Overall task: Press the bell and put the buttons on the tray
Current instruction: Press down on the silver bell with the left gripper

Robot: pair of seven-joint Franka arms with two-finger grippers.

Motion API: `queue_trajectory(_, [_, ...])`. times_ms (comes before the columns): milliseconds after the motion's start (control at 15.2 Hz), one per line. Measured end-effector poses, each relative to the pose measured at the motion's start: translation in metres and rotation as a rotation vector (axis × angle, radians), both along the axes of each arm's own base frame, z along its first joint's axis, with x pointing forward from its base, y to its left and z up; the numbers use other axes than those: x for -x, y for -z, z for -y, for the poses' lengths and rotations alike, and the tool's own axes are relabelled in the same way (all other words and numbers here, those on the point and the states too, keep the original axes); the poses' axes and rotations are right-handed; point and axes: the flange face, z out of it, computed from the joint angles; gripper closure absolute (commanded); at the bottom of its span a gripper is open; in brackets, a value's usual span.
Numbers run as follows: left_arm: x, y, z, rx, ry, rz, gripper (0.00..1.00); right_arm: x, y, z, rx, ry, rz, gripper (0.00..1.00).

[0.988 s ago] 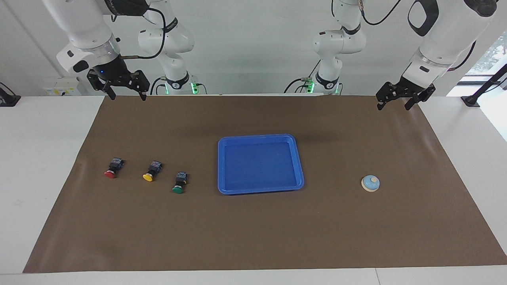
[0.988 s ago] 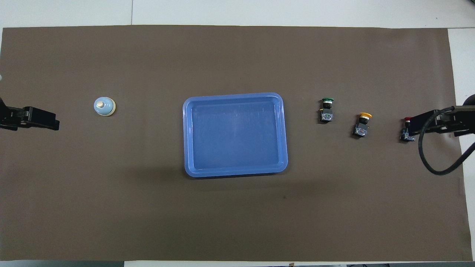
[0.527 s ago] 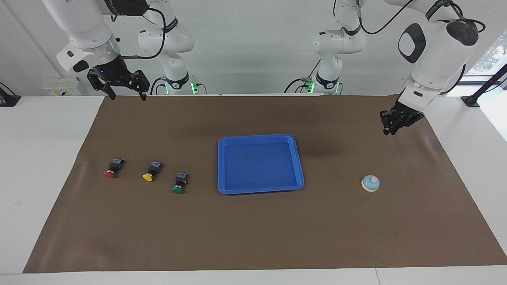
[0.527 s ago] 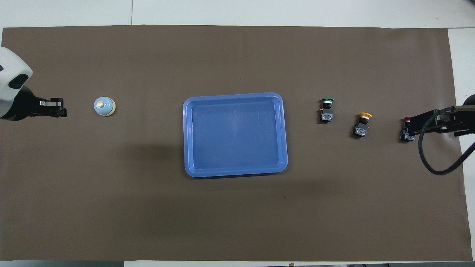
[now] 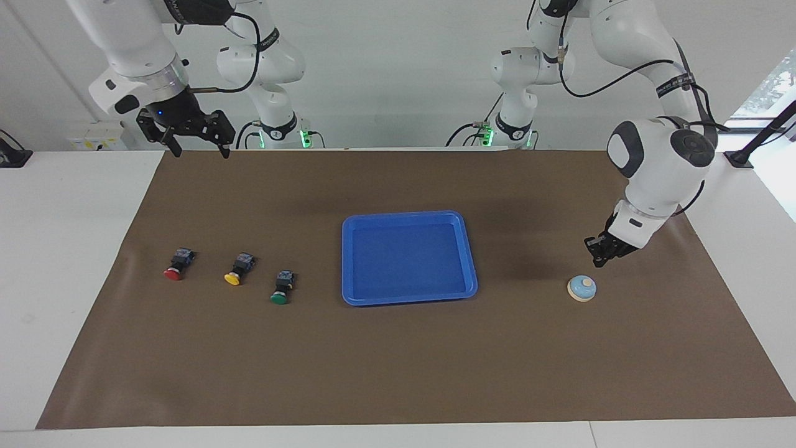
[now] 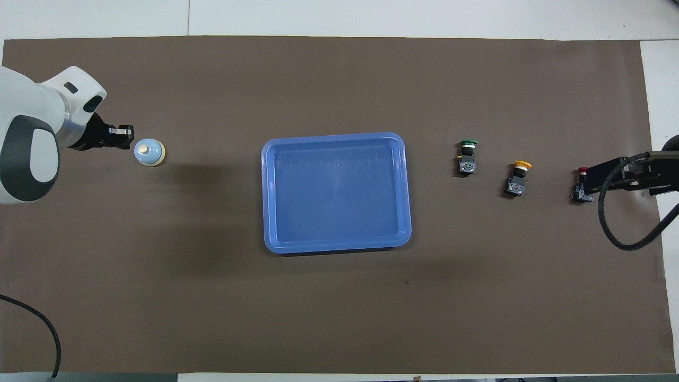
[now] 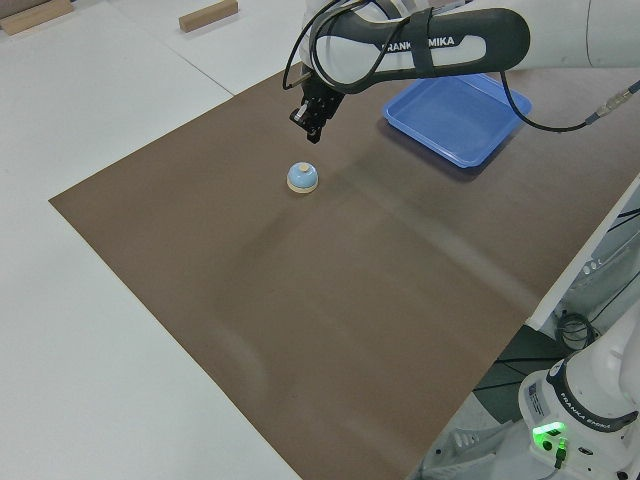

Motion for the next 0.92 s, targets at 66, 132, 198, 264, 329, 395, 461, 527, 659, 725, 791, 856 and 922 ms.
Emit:
queue_trajectory(66, [-0.002, 0.005, 0.0, 0.0, 0.0, 0.004, 1.0, 0.0, 0.0, 0.0, 0.0, 0.0, 0.0, 0.0])
queue_trajectory(132, [-0.004, 0.009, 0.0, 0.0, -0.001, 0.006, 1.0, 0.0, 0.0, 0.0, 0.0, 0.0, 0.0, 0.0])
queue_trajectory(198, [-0.005, 0.011, -0.001, 0.0, -0.002, 0.008, 1.0, 0.0, 0.0, 0.0, 0.0, 0.0, 0.0, 0.0])
queue_trajectory(264, [-0.006, 0.013, -0.001, -0.001, -0.004, 0.009, 1.0, 0.0, 0.0, 0.0, 0.0, 0.0, 0.0, 0.0])
queue_trajectory(329, [-0.007, 0.015, -0.002, -0.001, -0.005, 0.012, 1.0, 0.0, 0.0, 0.0, 0.0, 0.0, 0.0, 0.0])
queue_trajectory(395, [-0.008, 0.018, -0.003, -0.001, -0.007, 0.017, 1.0, 0.0, 0.0, 0.0, 0.0, 0.0, 0.0, 0.0])
queue_trajectory(461, [-0.009, 0.021, -0.003, -0.001, -0.008, 0.018, 1.0, 0.0, 0.0, 0.0, 0.0, 0.0, 0.0, 0.0])
queue_trajectory(527, [-0.01, 0.024, -0.003, -0.001, -0.008, 0.017, 1.0, 0.0, 0.0, 0.0, 0.0, 0.0, 0.0, 0.0])
queue_trajectory(659, [-0.011, 0.029, -0.003, -0.001, -0.009, 0.016, 1.0, 0.0, 0.0, 0.0, 0.0, 0.0, 0.0, 0.0])
queue_trajectory(725, [-0.011, 0.031, -0.003, -0.002, -0.009, 0.013, 1.0, 0.0, 0.0, 0.0, 0.0, 0.0, 0.0, 0.0])
queue_trajectory(791, [-0.011, 0.033, -0.003, -0.002, -0.01, 0.011, 1.0, 0.0, 0.0, 0.0, 0.0, 0.0, 0.0, 0.0])
queue_trajectory(856, [-0.012, 0.035, -0.003, -0.002, -0.01, 0.009, 1.0, 0.0, 0.0, 0.0, 0.0, 0.0, 0.0, 0.0])
queue_trajectory(922, [-0.012, 0.038, -0.003, -0.002, -0.01, 0.007, 1.0, 0.0, 0.0, 0.0, 0.0, 0.0, 0.0, 0.0])
